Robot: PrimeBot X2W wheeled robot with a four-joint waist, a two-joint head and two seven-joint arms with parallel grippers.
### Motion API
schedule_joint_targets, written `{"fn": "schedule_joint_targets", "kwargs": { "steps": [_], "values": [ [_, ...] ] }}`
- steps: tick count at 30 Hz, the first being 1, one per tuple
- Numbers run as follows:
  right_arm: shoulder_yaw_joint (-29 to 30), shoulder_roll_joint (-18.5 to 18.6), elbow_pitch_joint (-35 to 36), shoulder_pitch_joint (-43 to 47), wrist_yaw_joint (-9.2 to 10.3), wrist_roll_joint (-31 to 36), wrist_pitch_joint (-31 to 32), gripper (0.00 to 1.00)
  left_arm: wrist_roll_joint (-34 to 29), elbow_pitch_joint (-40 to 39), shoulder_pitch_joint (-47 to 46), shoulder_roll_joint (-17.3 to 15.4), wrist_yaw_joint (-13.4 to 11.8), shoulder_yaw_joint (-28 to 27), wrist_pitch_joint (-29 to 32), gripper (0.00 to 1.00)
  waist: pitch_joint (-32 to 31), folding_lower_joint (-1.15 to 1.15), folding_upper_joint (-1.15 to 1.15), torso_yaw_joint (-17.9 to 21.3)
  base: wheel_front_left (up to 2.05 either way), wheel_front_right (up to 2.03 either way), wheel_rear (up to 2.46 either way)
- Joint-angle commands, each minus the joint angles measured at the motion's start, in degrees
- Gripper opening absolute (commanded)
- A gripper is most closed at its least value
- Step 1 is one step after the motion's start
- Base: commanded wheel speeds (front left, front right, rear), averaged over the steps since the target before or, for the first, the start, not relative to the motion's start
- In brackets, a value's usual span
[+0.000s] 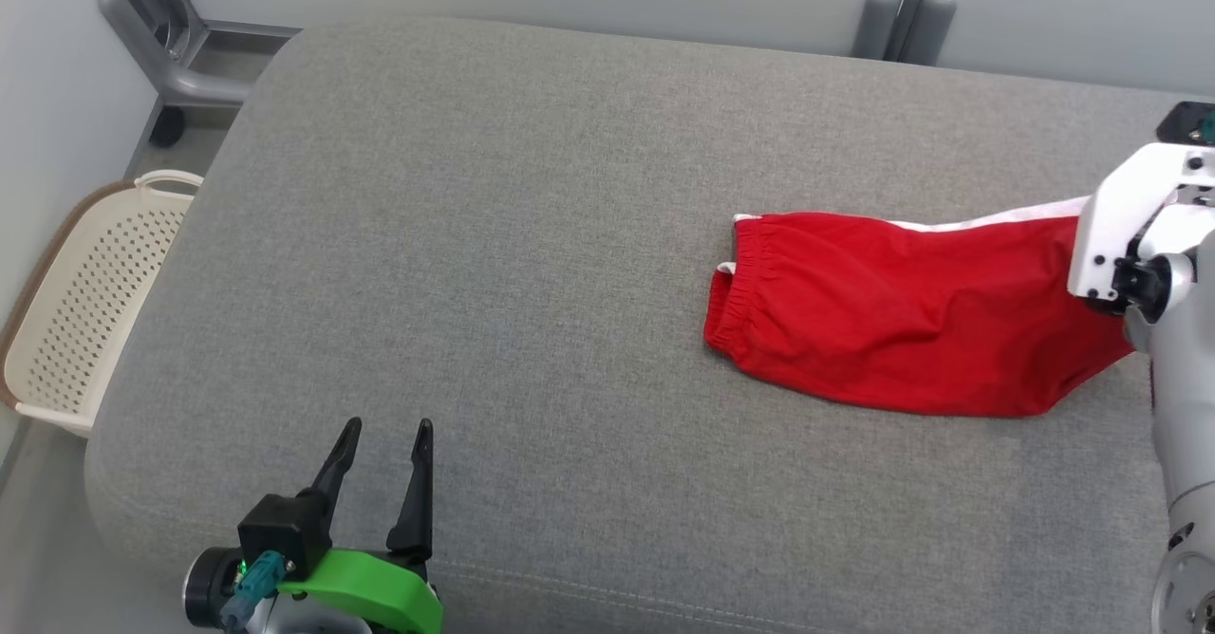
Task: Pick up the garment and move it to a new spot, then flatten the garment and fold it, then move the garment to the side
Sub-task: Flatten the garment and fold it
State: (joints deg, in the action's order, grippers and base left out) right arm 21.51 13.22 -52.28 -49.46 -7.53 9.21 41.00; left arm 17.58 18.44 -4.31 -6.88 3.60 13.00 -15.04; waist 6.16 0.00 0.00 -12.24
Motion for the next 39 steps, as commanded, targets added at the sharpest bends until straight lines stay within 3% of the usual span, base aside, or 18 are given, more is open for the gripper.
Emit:
{"fn": "schedule_joint_targets", "kwargs": {
  "steps": [1, 10, 16, 39],
  "values": [
    [-0.6, -0.4, 0.2, 0.8, 0.09, -0.7, 0.3, 0.00, 0.0, 0.0, 0.6, -0.1, 0.3, -0.2, -0.2, 1.00, -1.4, 0.00, 0.00, 0.0, 0.00, 0.00, 0.00],
    [-10.8, -5.6, 0.3, 1.4, 0.08, -9.1, 2.4, 0.00, 0.4, 0.4, 3.0, -0.5, 0.4, 0.7, -0.2, 1.00, -5.7, 0.00, 0.00, -1.8, 0.00, 0.00, 0.00],
    [-14.9, -6.6, 0.1, 2.1, 0.08, -12.5, 2.7, 0.00, 0.3, 0.4, 3.4, -0.5, 0.6, 1.8, -0.1, 1.00, -6.0, 0.00, 0.00, -5.1, 0.00, 0.00, 0.00],
    [-9.3, -8.0, -7.7, -0.3, 0.07, -6.7, -1.3, 0.00, 0.5, 1.5, 1.3, 1.2, 1.4, 6.1, -0.1, 1.00, -1.8, 0.00, 0.00, -16.1, 0.00, 0.00, 0.00]
  ]
}}
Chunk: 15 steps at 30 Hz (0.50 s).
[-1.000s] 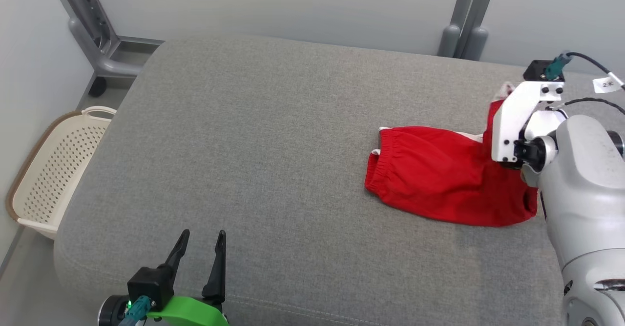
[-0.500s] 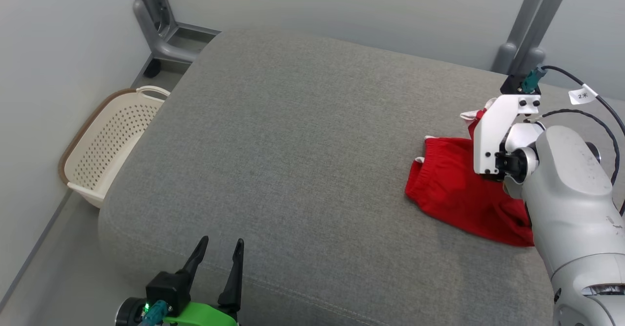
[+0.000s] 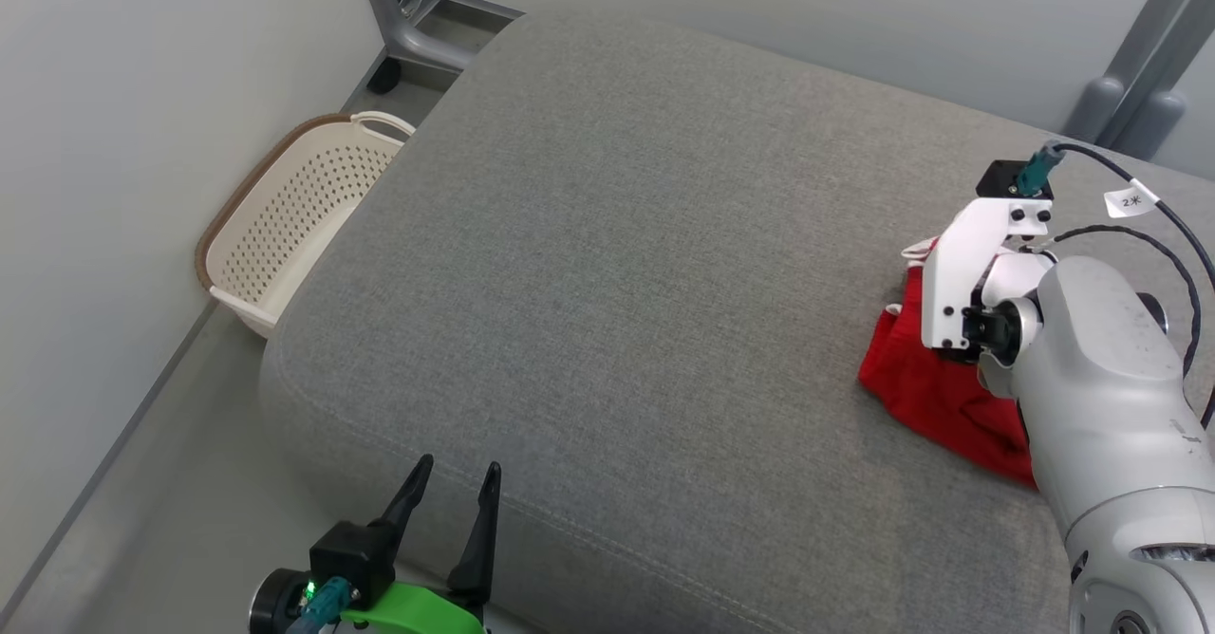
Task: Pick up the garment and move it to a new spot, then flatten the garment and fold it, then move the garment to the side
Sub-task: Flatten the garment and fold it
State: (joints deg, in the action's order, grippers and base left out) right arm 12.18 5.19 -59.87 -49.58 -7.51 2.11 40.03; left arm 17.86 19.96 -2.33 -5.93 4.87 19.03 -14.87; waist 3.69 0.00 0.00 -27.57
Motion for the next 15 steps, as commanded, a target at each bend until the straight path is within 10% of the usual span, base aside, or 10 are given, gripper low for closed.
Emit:
{"fn": "schedule_joint_targets", "kwargs": {
  "steps": [1, 3, 5, 6, 15],
  "values": [
    [0.3, -0.1, -0.3, -0.4, 0.05, 0.8, -0.5, 0.00, 0.3, 0.1, -0.7, 0.3, 0.1, 0.1, -0.3, 1.00, 0.9, 0.00, 0.00, -1.0, 0.00, 0.00, 0.00],
    [0.3, -0.3, -0.8, -1.0, 0.05, 1.3, -0.8, 0.00, 0.3, 0.1, -0.9, 0.4, 0.0, 0.1, -0.3, 1.00, 1.4, 0.00, 0.00, -1.1, 0.00, 0.00, 0.00],
    [-0.4, -0.8, -0.9, -1.8, 0.05, 1.3, -2.0, 0.86, 0.4, 0.1, -1.1, 0.5, -0.2, 0.0, -0.3, 1.00, 1.8, 0.00, 0.00, -1.2, 0.00, 0.00, 0.00],
    [-0.6, -0.9, -1.0, -2.0, 0.05, 0.9, -2.4, 1.00, 0.5, 0.1, -1.2, 0.6, -0.2, 0.0, -0.3, 1.00, 1.9, 0.00, 0.00, -1.1, 0.00, 0.00, 0.00],
    [-6.3, -1.1, -0.6, -4.1, 0.05, -4.7, -8.1, 1.00, 0.9, 0.0, -1.3, 0.0, -0.8, -1.6, -0.4, 1.00, 0.7, 0.00, 0.00, 2.3, 0.00, 0.00, 0.00]
  ]
}}
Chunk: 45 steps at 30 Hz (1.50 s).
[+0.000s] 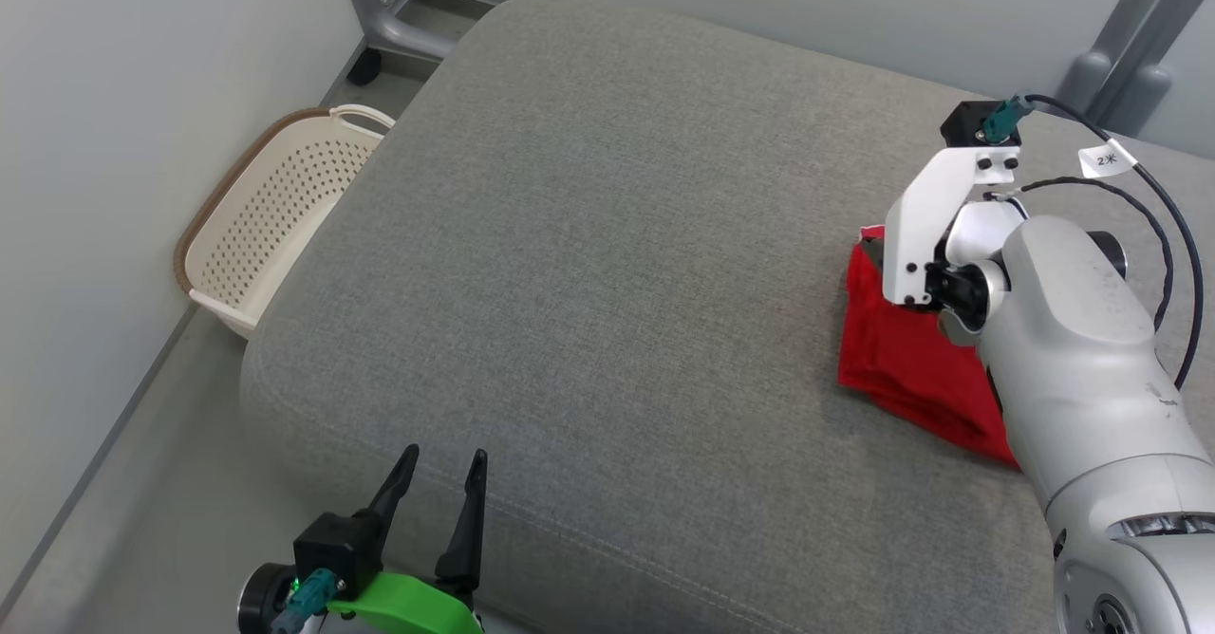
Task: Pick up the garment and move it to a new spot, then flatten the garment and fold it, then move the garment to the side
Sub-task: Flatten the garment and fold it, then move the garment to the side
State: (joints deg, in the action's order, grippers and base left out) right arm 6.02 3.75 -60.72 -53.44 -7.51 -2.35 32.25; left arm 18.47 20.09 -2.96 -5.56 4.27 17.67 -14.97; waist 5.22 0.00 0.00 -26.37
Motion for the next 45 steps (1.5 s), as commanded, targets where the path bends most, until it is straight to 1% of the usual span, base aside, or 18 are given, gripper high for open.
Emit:
{"fn": "schedule_joint_targets", "kwargs": {
  "steps": [1, 9, 14, 18, 21, 26, 35, 45],
  "values": [
    [-0.7, 0.7, 0.5, 0.0, 0.05, -1.0, -1.0, 1.00, 0.2, -0.3, -0.7, -0.4, -0.2, -0.3, -0.3, 1.00, -1.1, 0.00, 0.00, 1.5, 0.00, 0.00, 0.00],
    [-4.3, 3.9, 2.4, 4.4, 0.05, -6.1, -7.0, 1.00, -0.1, -0.3, 0.2, -1.2, -0.3, -0.8, -0.3, 1.00, -4.0, 0.00, 0.00, 5.1, 0.00, 0.00, 0.00],
    [-4.7, 5.9, 2.7, 8.3, 0.05, -8.3, -7.8, 1.00, 0.2, -0.2, 1.4, -1.6, -0.7, -0.9, -0.3, 1.00, -5.8, 0.00, 0.00, 7.0, 0.00, 0.00, 0.00],
    [-3.2, 7.3, 2.7, 10.7, 0.04, -9.3, -8.1, 1.00, 0.5, -0.4, 2.0, -1.9, -0.8, -0.8, -0.3, 1.00, -6.6, 0.00, 0.00, 7.9, 0.00, 0.00, 0.00],
    [-1.5, 8.2, 2.4, 12.1, 0.05, -9.4, -8.2, 1.00, 0.6, -0.6, 2.1, -1.9, -0.7, -0.5, -0.3, 1.00, -6.6, 0.00, 0.00, 8.1, 0.00, 0.00, 0.00],
    [2.7, 8.5, 1.6, 13.6, 0.04, -9.2, -9.0, 1.00, 0.7, -1.0, 2.0, -2.1, -0.7, -0.1, -0.2, 1.00, -5.6, 0.00, 0.00, 7.7, 0.00, 0.00, 0.00],
    [9.0, 6.2, 0.4, 11.7, 0.04, -7.2, -9.6, 1.00, 0.7, -1.5, 0.3, -2.0, -0.8, 0.4, -0.1, 1.00, -1.7, 0.00, 0.00, 6.2, 0.00, 0.00, 0.00],
    [17.2, 4.5, -3.5, 9.7, 0.04, -1.5, -8.3, 1.00, 0.5, -1.2, -1.7, -1.6, -0.5, 1.3, -0.2, 1.00, 2.0, 0.00, 0.00, 3.7, 0.00, 0.00, 0.00]
  ]
}}
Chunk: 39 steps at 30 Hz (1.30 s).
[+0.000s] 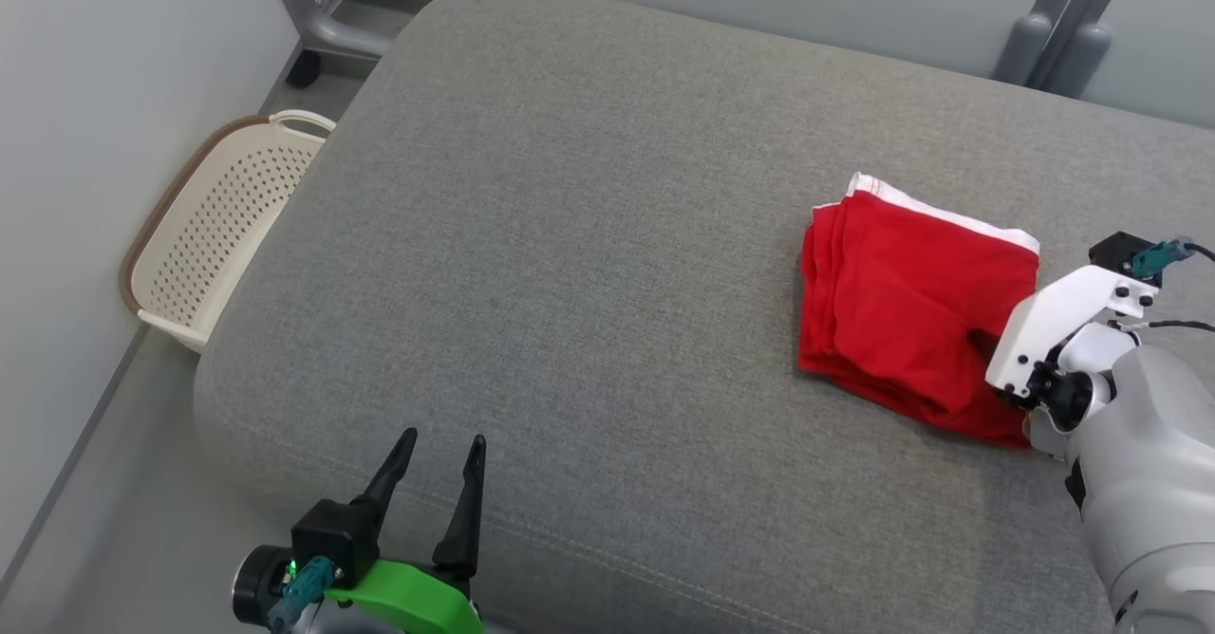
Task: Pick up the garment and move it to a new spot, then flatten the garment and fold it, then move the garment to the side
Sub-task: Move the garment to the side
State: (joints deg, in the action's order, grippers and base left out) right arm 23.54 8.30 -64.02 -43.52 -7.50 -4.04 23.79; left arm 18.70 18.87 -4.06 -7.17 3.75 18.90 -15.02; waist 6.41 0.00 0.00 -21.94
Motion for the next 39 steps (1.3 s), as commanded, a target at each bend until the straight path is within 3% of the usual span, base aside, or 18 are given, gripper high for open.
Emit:
{"fn": "schedule_joint_targets", "kwargs": {
  "steps": [1, 2, 3, 4, 5, 13, 22, 30, 39],
  "values": [
    [0.4, -0.3, -0.6, -0.2, 0.02, 0.6, 0.4, 1.00, 0.3, 0.1, -0.7, 0.1, 0.0, 0.1, -0.1, 1.00, 1.0, 0.00, 0.00, -0.9, 0.00, 0.00, 0.00],
    [1.0, -0.6, -0.9, -0.2, 0.02, 1.2, 0.5, 0.95, 0.4, 0.1, -0.8, 0.1, -0.1, 0.1, -0.1, 1.00, 1.1, 0.00, 0.00, -1.0, 0.00, 0.00, 0.00],
    [1.7, -0.9, -1.3, -0.3, 0.02, 1.8, 0.8, 0.57, 0.4, 0.2, -0.9, 0.1, -0.2, 0.1, -0.1, 1.00, 1.1, 0.00, 0.00, -1.1, 0.00, 0.00, 0.00],
    [2.3, -1.2, -1.6, -0.5, 0.02, 2.4, 1.3, 0.12, 0.4, 0.2, -0.9, 0.2, -0.2, 0.1, -0.1, 1.00, 1.2, 0.00, 0.00, -1.2, 0.00, 0.00, 0.00],
    [2.8, -1.4, -1.8, -0.7, 0.02, 3.0, 1.4, 0.00, 0.5, 0.3, -1.0, 0.2, -0.3, 0.0, -0.1, 1.00, 1.2, 0.00, 0.00, -1.2, 0.00, 0.00, 0.00],
    [3.5, -2.0, -1.0, -2.1, 0.02, 6.8, 1.1, 0.00, 0.7, 0.4, -0.9, 0.0, -0.7, -0.7, -0.2, 1.00, 0.1, 0.00, 0.00, 0.5, 0.00, 0.00, 0.00],
    [-0.3, -1.5, -0.2, -2.4, 0.04, 7.9, 1.7, 0.00, 0.7, -0.4, -0.4, 0.3, -0.7, -1.0, -0.2, 1.00, -2.9, 0.00, 0.00, 7.2, 0.00, 0.00, 0.00],
    [-8.8, -0.2, 1.6, -3.2, 0.04, 6.5, 3.5, 0.00, 0.8, -0.7, 0.7, 0.8, -0.7, -1.5, -0.2, 1.00, -5.5, 0.00, 0.00, 15.5, 0.00, 0.00, 0.00],
    [-21.0, 5.7, 7.8, -3.5, 0.04, 1.8, 6.9, 0.00, 0.0, -1.2, 0.6, 1.2, -0.4, -1.6, -0.2, 1.00, -5.2, 0.00, 0.00, 23.3, 0.00, 0.00, 0.00]
  ]
}}
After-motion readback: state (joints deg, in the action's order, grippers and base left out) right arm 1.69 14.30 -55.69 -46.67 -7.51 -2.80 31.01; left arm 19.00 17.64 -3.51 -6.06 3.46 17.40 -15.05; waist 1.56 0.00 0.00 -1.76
